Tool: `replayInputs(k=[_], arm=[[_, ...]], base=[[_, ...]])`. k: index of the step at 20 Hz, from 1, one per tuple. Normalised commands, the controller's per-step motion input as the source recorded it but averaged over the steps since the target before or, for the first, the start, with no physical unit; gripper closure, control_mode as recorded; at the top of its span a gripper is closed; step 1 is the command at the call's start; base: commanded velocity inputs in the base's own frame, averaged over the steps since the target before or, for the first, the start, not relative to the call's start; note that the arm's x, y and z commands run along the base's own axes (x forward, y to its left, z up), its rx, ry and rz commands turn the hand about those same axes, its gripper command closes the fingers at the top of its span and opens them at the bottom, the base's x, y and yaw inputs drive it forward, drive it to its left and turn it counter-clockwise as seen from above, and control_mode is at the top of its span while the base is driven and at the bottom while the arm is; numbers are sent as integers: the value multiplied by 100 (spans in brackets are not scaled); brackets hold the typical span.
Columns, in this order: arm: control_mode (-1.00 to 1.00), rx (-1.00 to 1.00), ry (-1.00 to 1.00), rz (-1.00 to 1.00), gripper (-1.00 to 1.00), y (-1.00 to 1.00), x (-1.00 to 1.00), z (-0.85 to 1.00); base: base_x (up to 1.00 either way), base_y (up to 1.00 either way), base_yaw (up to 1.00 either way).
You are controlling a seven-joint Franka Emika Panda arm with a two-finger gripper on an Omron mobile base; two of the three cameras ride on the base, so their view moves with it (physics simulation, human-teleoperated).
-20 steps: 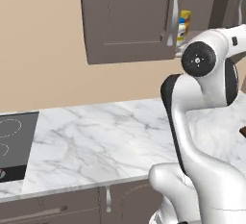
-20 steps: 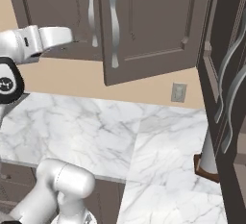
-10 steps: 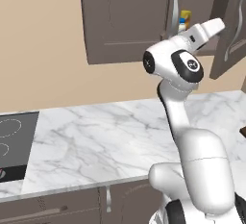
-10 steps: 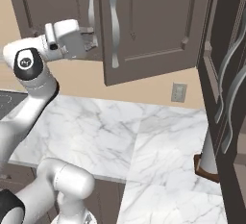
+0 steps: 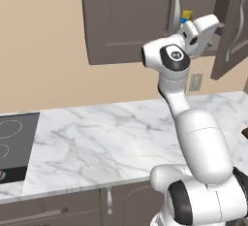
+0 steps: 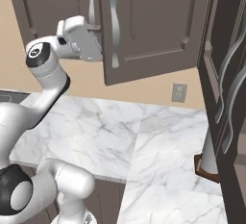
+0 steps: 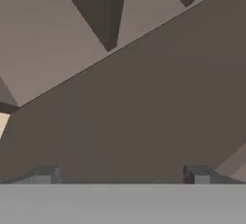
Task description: Move the mayonnaise and mustard from the cabinet to the dining counter.
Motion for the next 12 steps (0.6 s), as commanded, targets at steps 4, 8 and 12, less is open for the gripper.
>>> replayInputs(k=[4, 8, 12], arm=[[-100, -1, 11, -30, -100, -44, -16, 0], [-100, 0, 16, -35, -100, -91, -52, 0], [-100, 0, 11, -36, -100, -100, -91, 0]], base=[[0, 0, 0], [0, 0, 0], [0, 0, 0]])
